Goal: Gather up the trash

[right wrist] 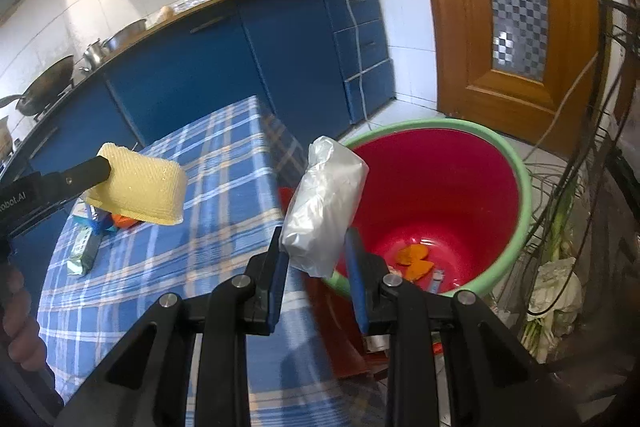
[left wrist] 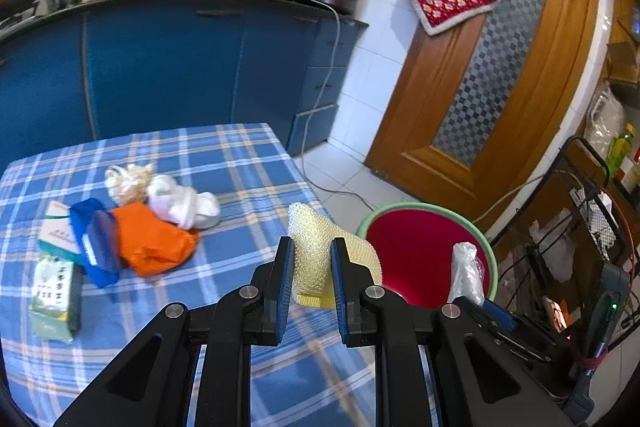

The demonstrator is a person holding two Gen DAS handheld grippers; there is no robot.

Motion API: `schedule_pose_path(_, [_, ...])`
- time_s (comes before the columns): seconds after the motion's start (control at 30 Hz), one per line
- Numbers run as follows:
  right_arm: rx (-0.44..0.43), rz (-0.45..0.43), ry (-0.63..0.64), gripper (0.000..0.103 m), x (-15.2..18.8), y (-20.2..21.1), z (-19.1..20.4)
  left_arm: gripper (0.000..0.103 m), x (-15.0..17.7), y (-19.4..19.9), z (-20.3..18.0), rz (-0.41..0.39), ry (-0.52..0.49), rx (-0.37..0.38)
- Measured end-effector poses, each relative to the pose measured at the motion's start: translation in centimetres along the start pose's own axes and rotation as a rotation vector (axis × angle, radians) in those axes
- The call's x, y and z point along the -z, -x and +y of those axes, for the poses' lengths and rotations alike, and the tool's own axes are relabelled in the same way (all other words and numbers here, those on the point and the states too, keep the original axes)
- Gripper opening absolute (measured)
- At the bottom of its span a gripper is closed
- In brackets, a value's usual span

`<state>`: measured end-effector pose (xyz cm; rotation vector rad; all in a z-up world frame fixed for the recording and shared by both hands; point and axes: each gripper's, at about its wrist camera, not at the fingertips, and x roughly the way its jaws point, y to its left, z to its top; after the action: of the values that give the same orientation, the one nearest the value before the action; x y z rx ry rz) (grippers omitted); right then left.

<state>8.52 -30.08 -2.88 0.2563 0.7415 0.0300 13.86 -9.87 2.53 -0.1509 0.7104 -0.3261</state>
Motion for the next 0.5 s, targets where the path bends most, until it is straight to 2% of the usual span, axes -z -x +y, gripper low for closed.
schedule_pose_path(0.5, [0.068, 0.033, -0.089, 0.031, -0.1, -2.1, -5.1, 0.019, -0.1, -5.9, -4.6, 0.061, -0.086, 0.045])
